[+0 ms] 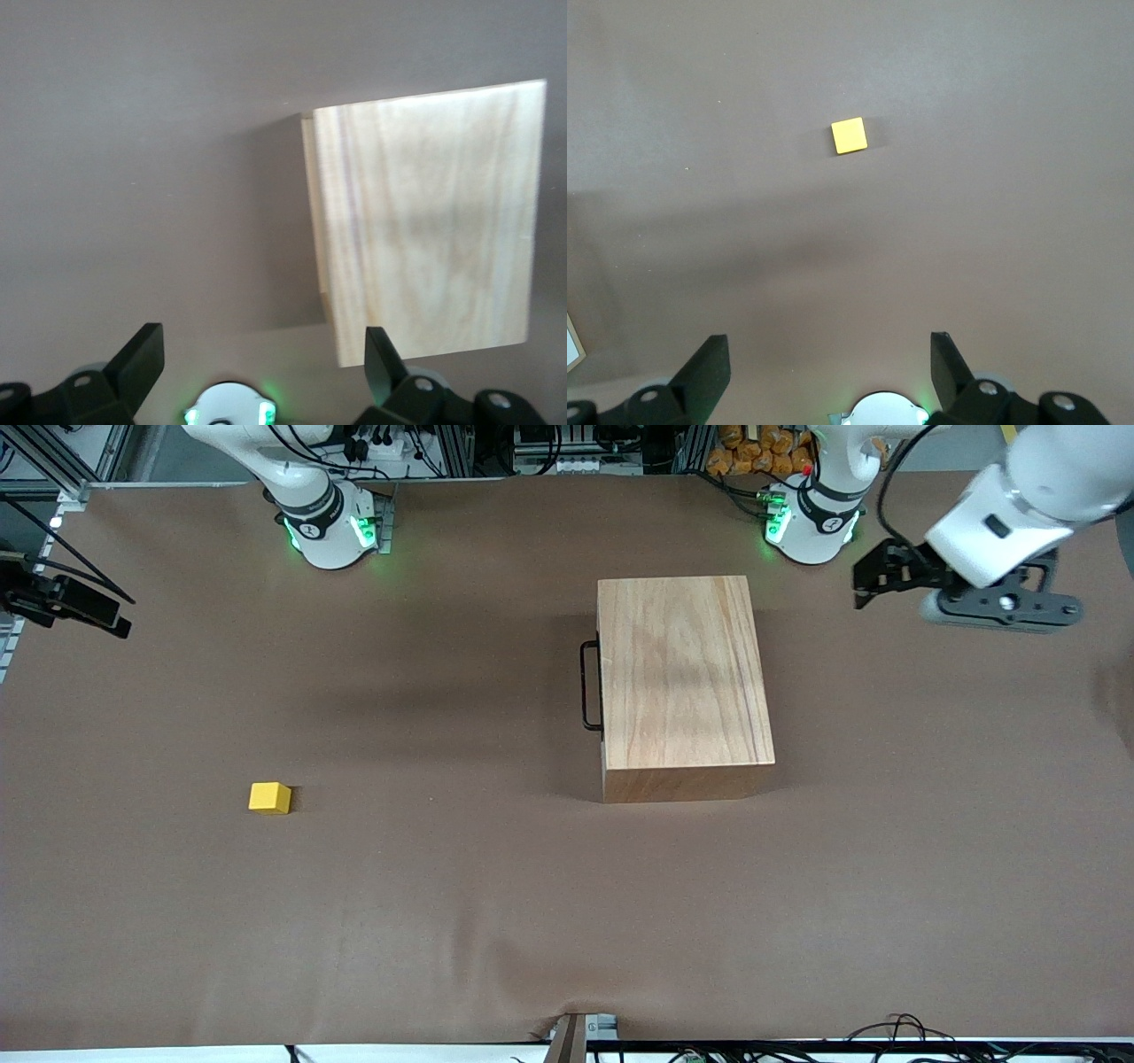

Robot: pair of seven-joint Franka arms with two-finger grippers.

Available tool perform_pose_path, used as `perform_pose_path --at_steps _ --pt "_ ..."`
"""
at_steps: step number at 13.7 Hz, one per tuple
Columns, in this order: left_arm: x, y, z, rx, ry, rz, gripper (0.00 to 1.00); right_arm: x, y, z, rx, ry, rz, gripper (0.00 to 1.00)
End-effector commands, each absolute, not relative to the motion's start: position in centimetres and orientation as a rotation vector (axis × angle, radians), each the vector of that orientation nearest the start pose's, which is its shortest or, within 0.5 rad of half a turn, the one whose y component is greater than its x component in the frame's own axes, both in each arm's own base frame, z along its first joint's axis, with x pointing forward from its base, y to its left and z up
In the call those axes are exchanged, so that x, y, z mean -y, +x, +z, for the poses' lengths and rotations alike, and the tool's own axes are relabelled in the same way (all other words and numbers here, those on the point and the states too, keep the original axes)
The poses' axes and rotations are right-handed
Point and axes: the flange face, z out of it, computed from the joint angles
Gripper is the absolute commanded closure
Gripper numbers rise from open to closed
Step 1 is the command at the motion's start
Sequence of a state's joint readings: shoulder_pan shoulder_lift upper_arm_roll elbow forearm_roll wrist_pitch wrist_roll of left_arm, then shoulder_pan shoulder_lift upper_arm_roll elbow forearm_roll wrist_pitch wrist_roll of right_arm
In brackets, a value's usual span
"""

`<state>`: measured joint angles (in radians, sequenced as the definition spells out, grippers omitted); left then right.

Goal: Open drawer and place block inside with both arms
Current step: 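Move the left gripper to the black drawer handle of the wooden box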

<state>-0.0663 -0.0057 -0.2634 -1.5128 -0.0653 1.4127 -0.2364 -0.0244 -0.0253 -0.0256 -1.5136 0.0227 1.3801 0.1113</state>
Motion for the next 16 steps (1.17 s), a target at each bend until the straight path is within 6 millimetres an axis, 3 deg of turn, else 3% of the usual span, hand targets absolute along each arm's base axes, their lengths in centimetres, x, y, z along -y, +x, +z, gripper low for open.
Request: perform_pose_path --at_steps 1,3,6,9,10,13,16 --pt "24.5 52.5 62.9 -0.047 -3.184 0.239 0.0 2.8 52.8 65.3 -0.119 -3.109 0.159 0.0" --pt "30.3 53.1 61.1 0.023 -3.191 0.269 0.0 3.0 52.8 65.2 -0.099 -3.108 0.166 0.0" --pt "39.4 51.5 57.7 0.127 -3.209 0.234 0.0 3.0 52.7 65.2 -0.101 -3.106 0.173 0.0" --pt "49.8 47.7 50.7 0.269 -3.139 0.128 0.0 3.1 52.7 65.1 -0.104 -3.105 0.178 0.0" --pt "52.2 46.8 48.1 0.239 -3.113 0.077 0.0 3.1 52.7 65.1 -0.106 -3.105 0.18 0.0" --pt "57.5 44.3 41.2 0.201 -3.007 -0.037 0.0 3.1 52.7 64.8 -0.106 -3.103 0.192 0.0" --pt "59.6 42.1 36.9 0.148 -2.888 -0.149 0.0 3.1 52.7 64.8 -0.105 -3.101 0.194 0.0"
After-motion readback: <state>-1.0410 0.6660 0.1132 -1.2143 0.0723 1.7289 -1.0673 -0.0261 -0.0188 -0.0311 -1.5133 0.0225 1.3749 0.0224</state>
